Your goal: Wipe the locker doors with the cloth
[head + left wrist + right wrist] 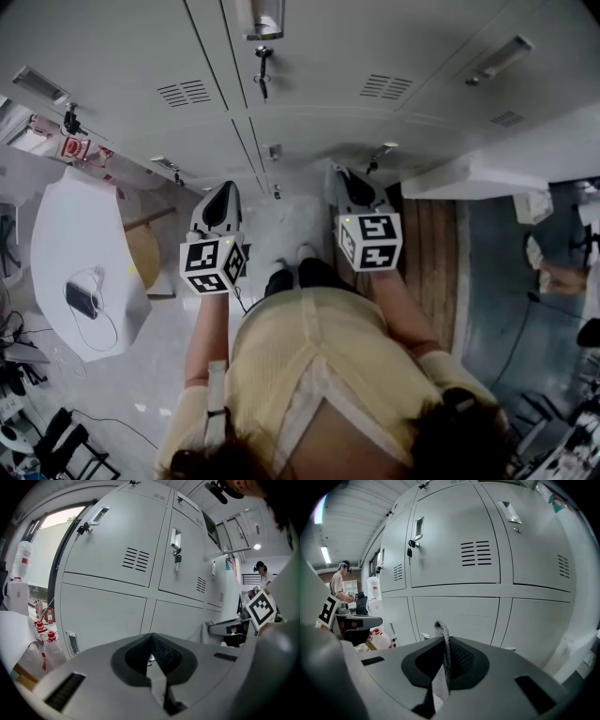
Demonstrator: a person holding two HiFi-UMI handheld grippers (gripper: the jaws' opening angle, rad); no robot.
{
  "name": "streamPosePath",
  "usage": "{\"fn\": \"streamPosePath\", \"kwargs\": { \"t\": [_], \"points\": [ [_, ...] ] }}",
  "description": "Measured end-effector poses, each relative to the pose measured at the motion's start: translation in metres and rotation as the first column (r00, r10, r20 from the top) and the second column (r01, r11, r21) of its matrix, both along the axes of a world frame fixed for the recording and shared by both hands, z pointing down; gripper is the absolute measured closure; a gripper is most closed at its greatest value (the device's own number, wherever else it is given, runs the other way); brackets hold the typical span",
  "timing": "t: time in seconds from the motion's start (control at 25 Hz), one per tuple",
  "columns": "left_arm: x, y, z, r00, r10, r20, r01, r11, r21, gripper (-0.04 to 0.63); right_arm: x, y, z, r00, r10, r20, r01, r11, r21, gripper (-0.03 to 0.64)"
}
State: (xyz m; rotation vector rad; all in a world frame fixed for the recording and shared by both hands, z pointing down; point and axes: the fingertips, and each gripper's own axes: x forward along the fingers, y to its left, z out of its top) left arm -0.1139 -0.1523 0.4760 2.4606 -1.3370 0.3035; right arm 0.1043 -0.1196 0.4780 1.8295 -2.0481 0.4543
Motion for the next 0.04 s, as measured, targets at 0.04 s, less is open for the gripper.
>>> {"fn": "streamPosePath", "kwargs": {
  "t": [0.04],
  "points": [
    [-0.0005,0.0000,0.0000,1.000,-0.002,0.000,0.002,1.000,0.000,0.594,0.0000,0.0001,-0.0001,1.000,0.000,0.001,0.000,1.000,0.000,0.603]
  ]
}}
